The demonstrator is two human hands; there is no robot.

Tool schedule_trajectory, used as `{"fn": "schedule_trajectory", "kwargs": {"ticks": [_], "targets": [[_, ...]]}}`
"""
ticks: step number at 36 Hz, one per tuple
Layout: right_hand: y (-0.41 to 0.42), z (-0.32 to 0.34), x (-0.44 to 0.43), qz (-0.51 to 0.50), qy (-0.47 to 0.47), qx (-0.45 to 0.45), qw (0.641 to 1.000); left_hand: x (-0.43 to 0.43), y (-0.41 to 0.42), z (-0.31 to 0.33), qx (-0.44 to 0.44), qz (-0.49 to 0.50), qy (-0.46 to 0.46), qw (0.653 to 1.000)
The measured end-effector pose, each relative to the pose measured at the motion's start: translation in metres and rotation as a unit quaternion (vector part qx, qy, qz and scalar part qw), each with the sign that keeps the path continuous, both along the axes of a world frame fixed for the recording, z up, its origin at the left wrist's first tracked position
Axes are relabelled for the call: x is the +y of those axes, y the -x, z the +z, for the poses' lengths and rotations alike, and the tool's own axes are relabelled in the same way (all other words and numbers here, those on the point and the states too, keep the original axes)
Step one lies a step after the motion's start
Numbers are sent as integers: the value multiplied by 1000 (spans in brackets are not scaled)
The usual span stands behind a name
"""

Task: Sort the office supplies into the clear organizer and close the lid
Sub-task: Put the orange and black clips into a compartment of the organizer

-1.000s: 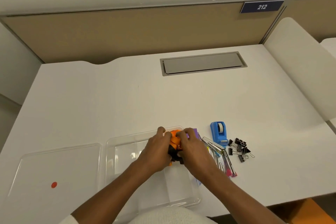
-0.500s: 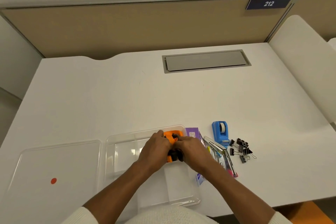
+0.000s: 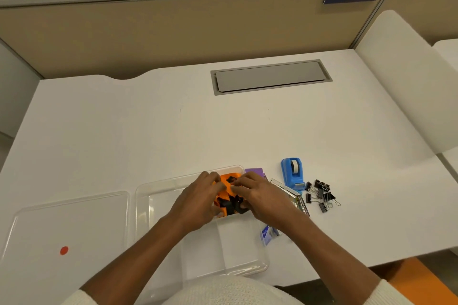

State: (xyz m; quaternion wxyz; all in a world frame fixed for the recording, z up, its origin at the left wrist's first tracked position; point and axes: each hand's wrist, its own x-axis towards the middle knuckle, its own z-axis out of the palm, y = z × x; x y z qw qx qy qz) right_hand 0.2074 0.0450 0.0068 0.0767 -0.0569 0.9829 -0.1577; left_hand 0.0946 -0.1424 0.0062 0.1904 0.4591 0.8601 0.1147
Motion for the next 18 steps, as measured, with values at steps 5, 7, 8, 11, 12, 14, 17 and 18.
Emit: {"fn": "schedule_trajectory", "kwargs": {"ticks": [5,7,8,11,12,14,17,18], "targets": [[1,-14,-13,-11,-93,52,994,11,-7,-11,66,-3,37,997],[1,-18,-18,-22,-100,53,993,18,-10,-14,95,-1,63,994],[2,-20,-20,-26,-102,55,993,22,-12,-15,106,-4,74,992],[3,-23,-24,-36,-94,59,993,26,-12,-14,123,-3,88,989],[3,-24,-25,-41,-91,58,993,27,-12,-14,124,-4,88,988],[3,-26,-24,-49,-72,51,995,25,-11,-14,123,-9,90,988],[-3,-21,-21,-68,-3,65,996,23,-12,-15,84,-2,101,991],[-6,-18,-19,-78,24,83,993,23,-12,-14,72,3,101,992]]}}
